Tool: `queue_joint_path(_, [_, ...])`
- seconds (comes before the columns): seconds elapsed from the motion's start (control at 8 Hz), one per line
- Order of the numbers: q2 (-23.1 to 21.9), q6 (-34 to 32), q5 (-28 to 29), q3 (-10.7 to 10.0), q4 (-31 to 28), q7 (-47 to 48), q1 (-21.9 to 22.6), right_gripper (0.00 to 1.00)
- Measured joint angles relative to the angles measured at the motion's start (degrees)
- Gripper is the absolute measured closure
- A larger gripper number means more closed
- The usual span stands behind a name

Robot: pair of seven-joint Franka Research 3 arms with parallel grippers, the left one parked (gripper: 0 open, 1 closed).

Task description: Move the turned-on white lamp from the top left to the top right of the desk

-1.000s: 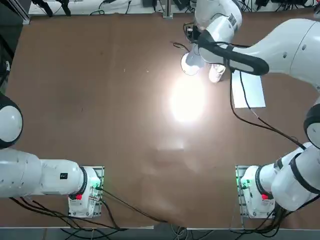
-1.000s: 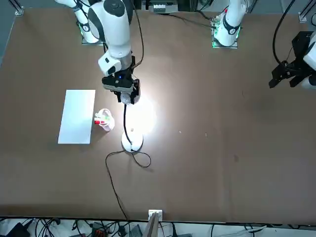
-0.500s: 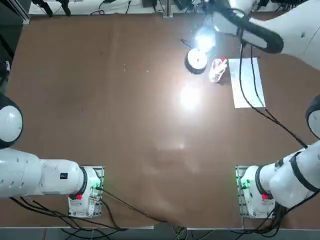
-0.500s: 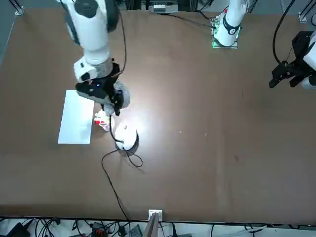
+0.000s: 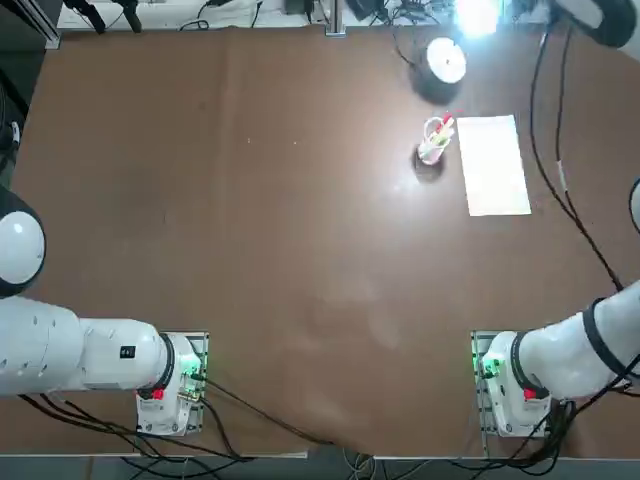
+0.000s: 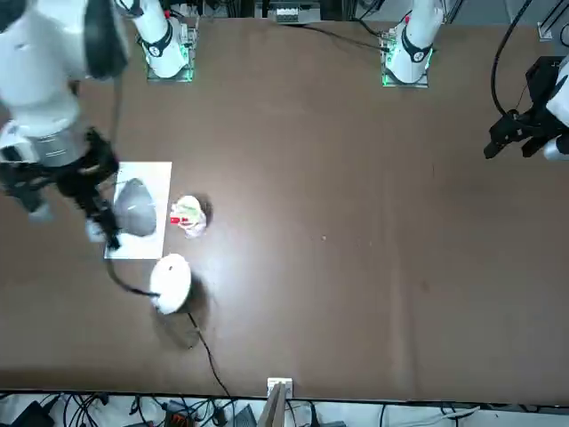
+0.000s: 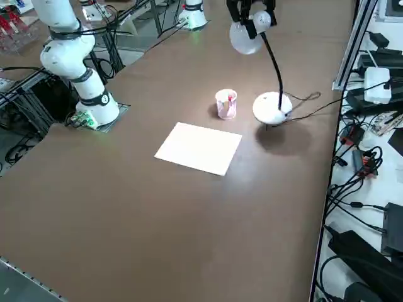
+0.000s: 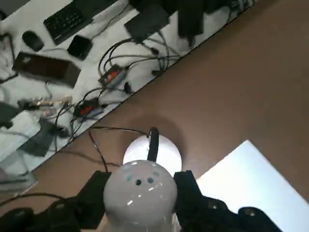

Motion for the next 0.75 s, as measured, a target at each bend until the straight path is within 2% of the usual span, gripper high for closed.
queue_joint_path(0.25, [2.6,2.0,-3.5,-0.1,-0.1,-5.0,-8.4,0.27])
queue_joint_path(0.5, [4.9,1.8,-8.4,-0.1,-0.3,-8.9,-13.6,0.27])
queue_joint_path(0.75, [5.2,1.2,-9.5,-0.2,-0.7,-13.3,-19.2,0.27])
